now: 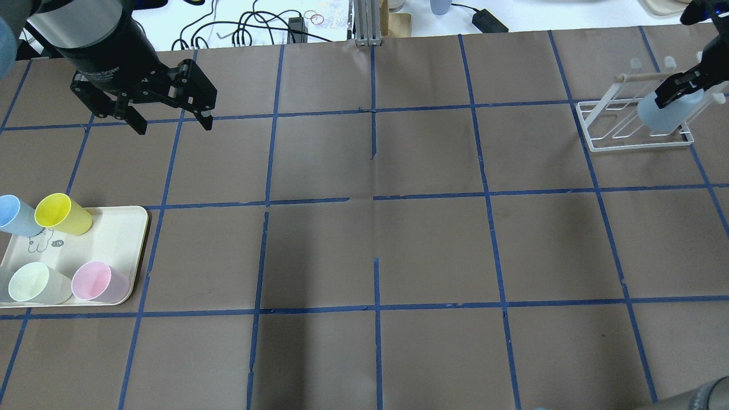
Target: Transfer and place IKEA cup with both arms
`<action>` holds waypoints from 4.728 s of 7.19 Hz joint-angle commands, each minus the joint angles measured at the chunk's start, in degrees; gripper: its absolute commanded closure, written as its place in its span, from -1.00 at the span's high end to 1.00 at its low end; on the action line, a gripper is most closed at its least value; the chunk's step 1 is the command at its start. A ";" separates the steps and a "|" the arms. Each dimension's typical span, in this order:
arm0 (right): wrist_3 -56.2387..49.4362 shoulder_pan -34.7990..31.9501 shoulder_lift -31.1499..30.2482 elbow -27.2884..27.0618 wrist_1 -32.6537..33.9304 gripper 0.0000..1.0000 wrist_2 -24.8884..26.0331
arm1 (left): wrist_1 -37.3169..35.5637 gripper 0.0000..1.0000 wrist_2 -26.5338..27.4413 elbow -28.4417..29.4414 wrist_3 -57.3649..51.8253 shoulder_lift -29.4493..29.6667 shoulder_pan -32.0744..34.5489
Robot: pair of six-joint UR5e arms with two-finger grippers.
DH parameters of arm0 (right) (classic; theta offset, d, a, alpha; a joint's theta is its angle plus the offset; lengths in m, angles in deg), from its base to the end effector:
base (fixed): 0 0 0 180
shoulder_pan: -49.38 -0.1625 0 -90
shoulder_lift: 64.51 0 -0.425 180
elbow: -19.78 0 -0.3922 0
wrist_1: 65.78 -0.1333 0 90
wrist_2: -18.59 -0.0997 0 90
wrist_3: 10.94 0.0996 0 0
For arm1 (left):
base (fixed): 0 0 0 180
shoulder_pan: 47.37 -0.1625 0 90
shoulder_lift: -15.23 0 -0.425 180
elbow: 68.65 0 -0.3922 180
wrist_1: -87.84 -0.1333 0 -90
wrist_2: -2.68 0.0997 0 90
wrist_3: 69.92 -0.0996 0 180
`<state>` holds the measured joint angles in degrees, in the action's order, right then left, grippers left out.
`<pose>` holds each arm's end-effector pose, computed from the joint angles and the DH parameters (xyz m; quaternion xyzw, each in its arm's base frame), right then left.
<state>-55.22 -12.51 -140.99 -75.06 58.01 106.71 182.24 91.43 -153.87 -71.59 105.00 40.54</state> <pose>-0.1595 -0.5884 0.3828 0.1415 -0.9807 0.1179 0.0661 -0.1175 -0.4944 0.5232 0.0036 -0.9999 0.0057 0.0107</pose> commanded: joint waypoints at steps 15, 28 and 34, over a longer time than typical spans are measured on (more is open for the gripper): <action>46.75 -20.21 -15.46 -1.31 -41.50 -1.00 -72.15 | 9.42 1.00 -89.54 -25.88 -31.29 -1.18 -12.35; 47.54 -22.49 -14.93 -4.39 -41.79 -1.00 -76.70 | 6.77 -0.13 -98.59 -27.64 -28.30 -0.12 -2.48; 47.71 -22.49 -14.75 -4.39 -42.40 0.43 -76.78 | 6.06 -1.00 -98.42 -27.63 -28.47 -0.64 -2.48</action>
<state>-7.58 -34.99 -155.68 -79.46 15.91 29.70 188.42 -7.08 -181.51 -99.99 104.49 38.06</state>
